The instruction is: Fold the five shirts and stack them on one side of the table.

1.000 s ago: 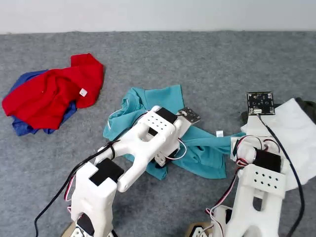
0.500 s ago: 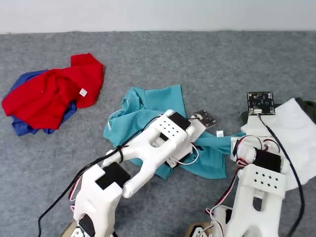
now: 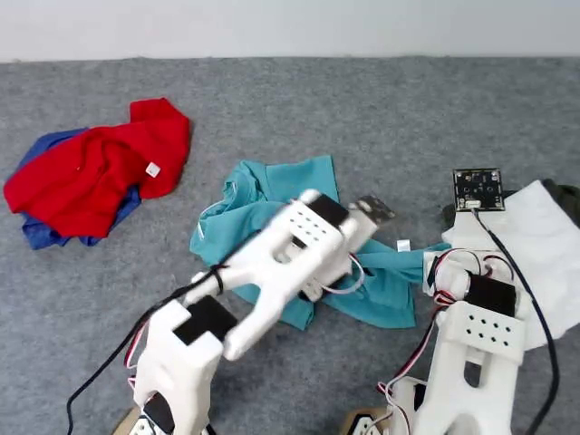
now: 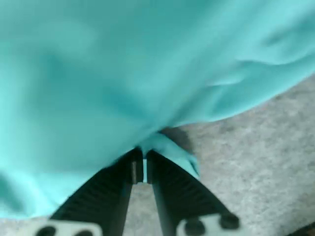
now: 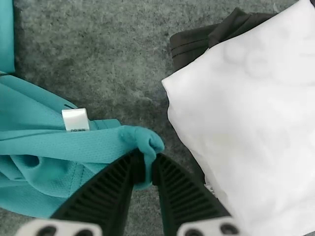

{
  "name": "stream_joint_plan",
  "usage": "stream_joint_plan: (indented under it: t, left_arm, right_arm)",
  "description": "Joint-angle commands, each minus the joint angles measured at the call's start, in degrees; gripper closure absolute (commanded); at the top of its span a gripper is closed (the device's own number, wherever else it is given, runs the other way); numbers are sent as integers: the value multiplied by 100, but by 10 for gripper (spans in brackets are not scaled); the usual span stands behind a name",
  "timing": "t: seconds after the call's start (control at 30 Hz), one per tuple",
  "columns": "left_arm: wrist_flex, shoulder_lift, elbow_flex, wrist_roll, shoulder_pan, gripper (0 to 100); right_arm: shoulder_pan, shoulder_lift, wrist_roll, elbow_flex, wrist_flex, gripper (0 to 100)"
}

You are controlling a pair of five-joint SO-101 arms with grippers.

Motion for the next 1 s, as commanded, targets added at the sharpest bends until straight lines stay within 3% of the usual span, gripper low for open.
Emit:
stream_joint_plan:
  t: [0.0, 0.7, 0.97]
  left_arm:
    - [70, -26, -171, 62, -475, 987]
    - [-105, -70, -215, 167, -2514, 987]
    - [360, -44, -1824, -149, -3200, 987]
  right_arm:
    - [-57, 57, 79, -44, 40, 989]
    - [-75, 66, 79, -44, 22, 989]
    - [-84, 57, 79, -44, 22, 989]
